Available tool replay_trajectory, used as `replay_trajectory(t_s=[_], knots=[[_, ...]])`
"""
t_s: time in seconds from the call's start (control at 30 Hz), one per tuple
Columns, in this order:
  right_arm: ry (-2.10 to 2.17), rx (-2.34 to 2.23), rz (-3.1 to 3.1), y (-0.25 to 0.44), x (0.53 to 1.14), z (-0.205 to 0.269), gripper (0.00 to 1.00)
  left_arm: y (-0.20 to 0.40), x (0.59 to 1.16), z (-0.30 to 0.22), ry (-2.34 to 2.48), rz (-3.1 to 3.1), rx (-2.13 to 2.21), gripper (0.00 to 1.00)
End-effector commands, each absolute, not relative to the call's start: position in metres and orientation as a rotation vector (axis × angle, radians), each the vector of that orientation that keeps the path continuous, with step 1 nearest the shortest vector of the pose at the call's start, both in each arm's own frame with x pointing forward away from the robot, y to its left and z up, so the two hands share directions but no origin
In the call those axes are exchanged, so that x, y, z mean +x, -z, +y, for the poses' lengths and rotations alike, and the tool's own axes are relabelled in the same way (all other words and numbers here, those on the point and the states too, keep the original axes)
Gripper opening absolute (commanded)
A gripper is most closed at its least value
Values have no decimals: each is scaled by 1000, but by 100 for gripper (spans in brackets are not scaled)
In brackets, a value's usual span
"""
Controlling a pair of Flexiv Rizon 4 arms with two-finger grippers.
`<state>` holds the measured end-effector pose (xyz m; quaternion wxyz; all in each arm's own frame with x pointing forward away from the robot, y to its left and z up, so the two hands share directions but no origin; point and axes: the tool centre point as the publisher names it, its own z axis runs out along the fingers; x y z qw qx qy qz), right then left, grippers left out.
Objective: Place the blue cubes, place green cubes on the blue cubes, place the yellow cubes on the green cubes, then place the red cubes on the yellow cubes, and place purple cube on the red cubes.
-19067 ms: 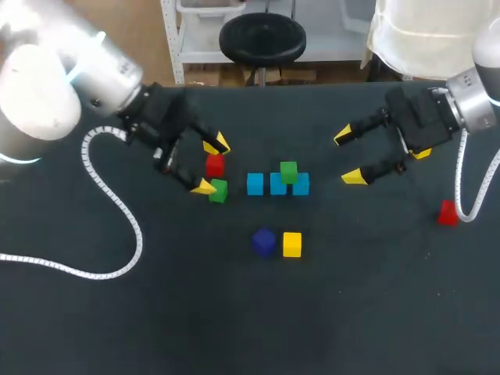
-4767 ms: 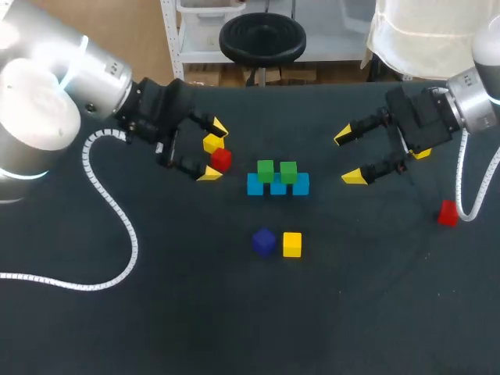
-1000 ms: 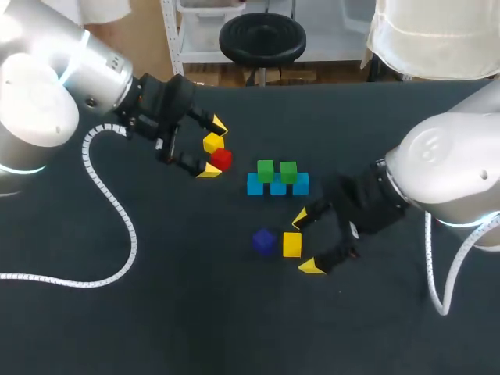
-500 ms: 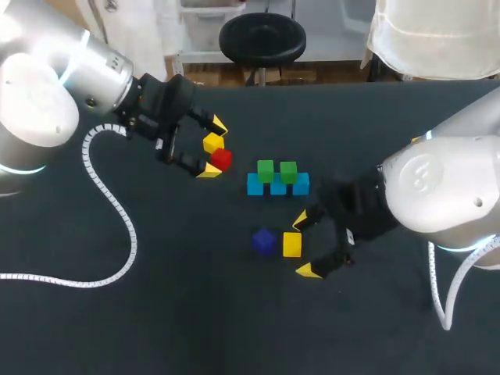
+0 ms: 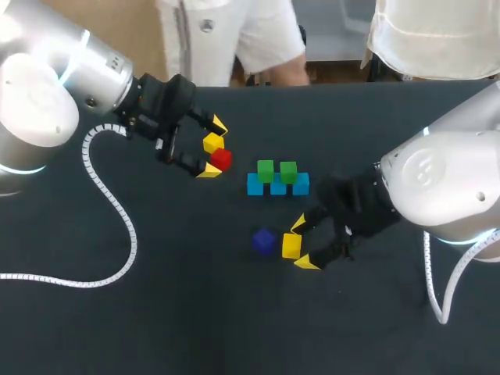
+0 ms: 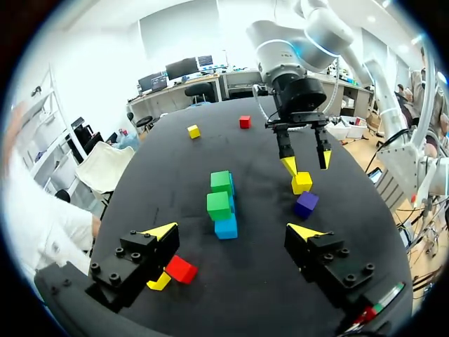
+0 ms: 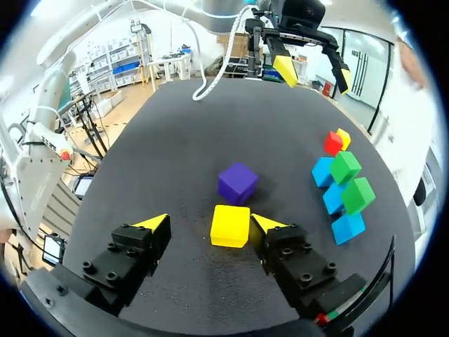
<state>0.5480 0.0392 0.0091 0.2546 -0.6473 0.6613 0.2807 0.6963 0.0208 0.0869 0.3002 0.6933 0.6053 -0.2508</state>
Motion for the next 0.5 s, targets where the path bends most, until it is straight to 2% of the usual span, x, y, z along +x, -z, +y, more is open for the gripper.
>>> replay_trajectory(t_s=[0.03,0.1,0.17,0.5], knots=[[-770,-1762,1796,-7,550,40,72,-87,698,20,667,1612,1846,100],[-772,-1764,1798,-6,550,40,76,-87,698,20,667,1612,1846,100],[-772,-1766,1801,-5,550,40,100,-87,698,20,667,1612,1846,100],[-753,-1776,1798,-2,555,43,100,-87,698,20,667,1612,1846,100]])
